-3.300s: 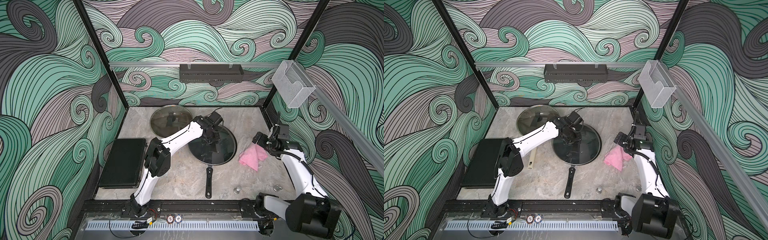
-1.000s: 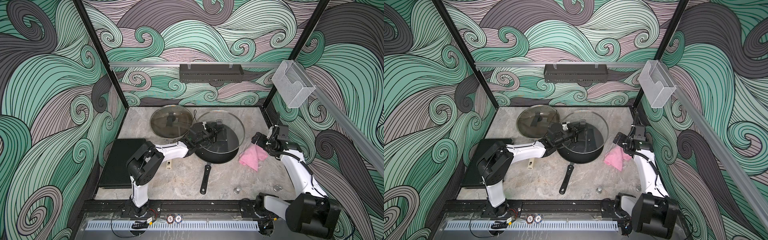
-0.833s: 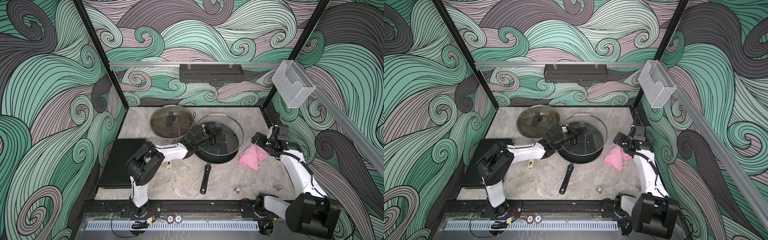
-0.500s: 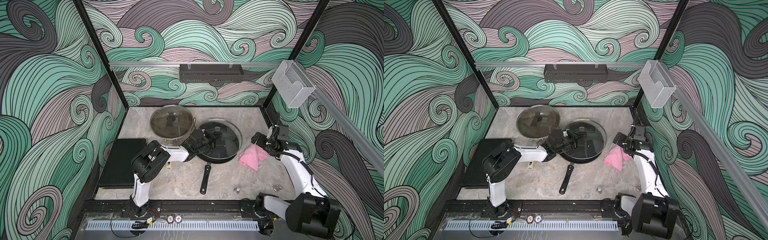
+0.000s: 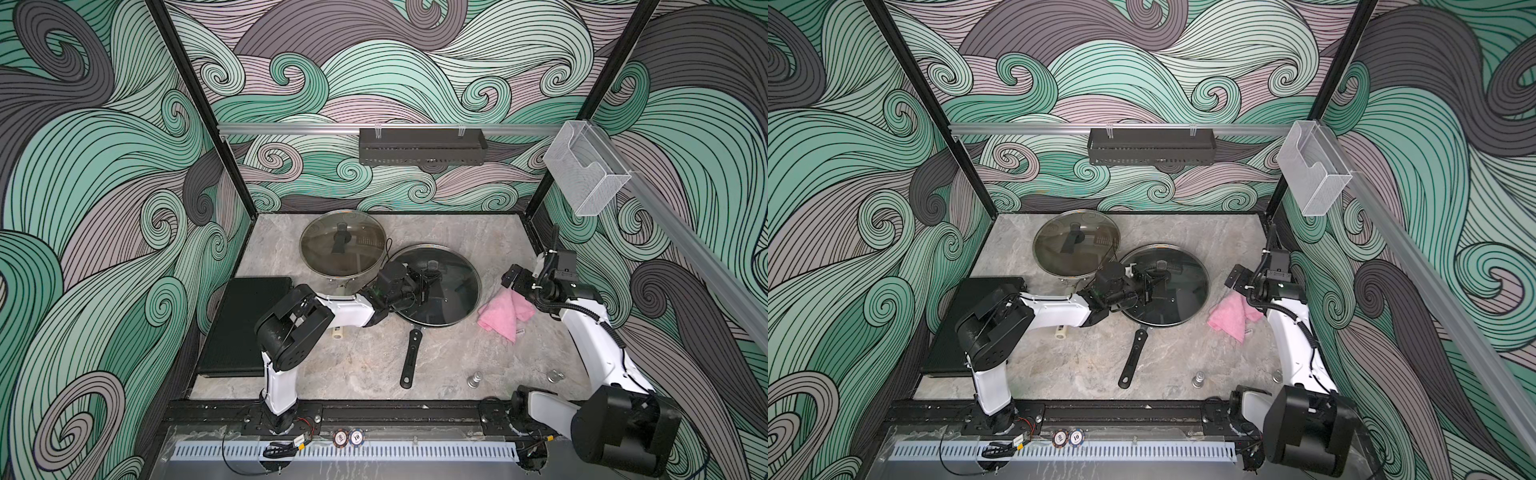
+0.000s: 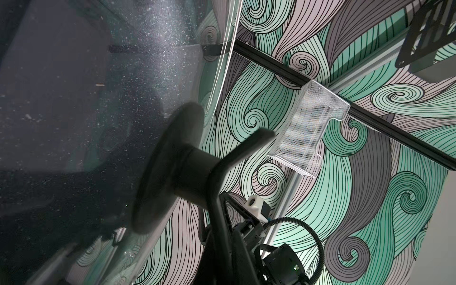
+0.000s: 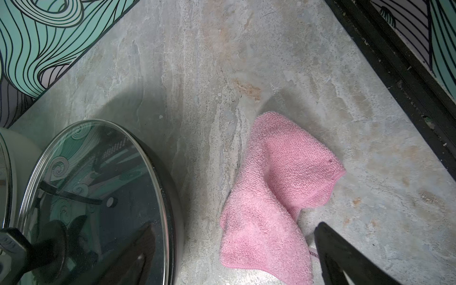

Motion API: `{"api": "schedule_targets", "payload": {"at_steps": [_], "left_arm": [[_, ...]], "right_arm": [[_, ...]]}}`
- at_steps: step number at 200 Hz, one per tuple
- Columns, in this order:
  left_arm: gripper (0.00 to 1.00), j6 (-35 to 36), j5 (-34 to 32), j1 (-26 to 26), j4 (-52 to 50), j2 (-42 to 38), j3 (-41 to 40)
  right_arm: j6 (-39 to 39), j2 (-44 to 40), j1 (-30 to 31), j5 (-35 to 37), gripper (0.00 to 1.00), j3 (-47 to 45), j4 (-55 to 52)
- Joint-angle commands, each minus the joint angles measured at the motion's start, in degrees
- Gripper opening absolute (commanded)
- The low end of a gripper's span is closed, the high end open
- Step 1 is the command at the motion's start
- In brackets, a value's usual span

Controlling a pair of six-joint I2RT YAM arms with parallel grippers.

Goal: Wipe the pot lid with a cloth
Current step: Adjust the pot lid on the cooking pot.

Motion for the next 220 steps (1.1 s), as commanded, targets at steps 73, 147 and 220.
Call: {"api": "schedule_targets", "payload": {"at_steps": [73,147,220], "left_arm": [[0.04,5.8,-0.4,-0.1,5.8,-1.4,-0.9],[0.54,6.7,0.0,-0.3,8.0,0.0,-0.9],[0.99,21.2,-2.6,1.1,-26.5,-9.8,3.8]], "right_arm": [[-0.3,0.3,0.2,-1.1,0.99,-0.1,0.2],[-0.4,-0.1,0.2,-1.5,0.99,-0.7,0.5],[-0.2,-0.3,0.2,-1.8,0.99,-0.8,0.9]]}}
